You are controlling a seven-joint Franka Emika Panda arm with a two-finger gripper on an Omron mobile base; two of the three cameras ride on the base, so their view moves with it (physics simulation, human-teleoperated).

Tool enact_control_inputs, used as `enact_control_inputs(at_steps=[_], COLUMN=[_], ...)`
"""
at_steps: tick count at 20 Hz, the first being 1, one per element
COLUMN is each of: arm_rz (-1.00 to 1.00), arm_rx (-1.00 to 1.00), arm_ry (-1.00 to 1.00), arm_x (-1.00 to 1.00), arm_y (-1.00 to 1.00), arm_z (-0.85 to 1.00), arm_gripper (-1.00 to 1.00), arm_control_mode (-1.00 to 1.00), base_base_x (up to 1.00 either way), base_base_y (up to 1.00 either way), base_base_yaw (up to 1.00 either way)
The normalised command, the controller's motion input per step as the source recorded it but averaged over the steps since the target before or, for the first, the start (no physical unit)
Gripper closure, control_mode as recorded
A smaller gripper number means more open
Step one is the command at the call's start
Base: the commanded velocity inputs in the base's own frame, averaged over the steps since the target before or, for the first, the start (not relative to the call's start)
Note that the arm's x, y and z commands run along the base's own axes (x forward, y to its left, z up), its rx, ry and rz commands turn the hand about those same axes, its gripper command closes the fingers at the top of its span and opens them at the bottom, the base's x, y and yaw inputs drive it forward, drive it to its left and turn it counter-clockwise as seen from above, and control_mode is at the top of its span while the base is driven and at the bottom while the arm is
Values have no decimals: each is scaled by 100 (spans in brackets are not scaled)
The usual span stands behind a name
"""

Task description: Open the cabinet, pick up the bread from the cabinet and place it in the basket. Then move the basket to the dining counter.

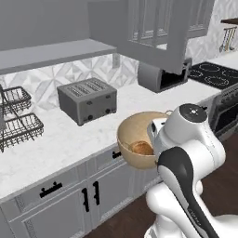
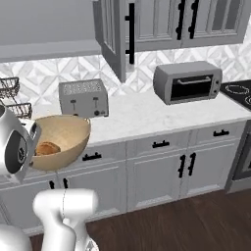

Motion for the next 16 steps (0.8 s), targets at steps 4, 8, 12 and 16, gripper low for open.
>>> enact_control_inputs(at_steps=[4, 8, 12, 16], arm_rz=[0, 0, 0, 0], arm_rx=[0, 0, 0, 0], arm_ry=[0, 0, 0, 0], arm_x=[0, 0, 0, 0], arm_y=[0, 0, 0, 0], arm_z=[0, 0, 0, 0], arm_gripper=[100, 100, 100, 100], arm_control_mode=[100, 100, 100, 100], base_base_x=[0, 0, 0, 0], base_base_y=[20, 11, 10, 7], base_base_yaw=[-98, -100, -100, -100])
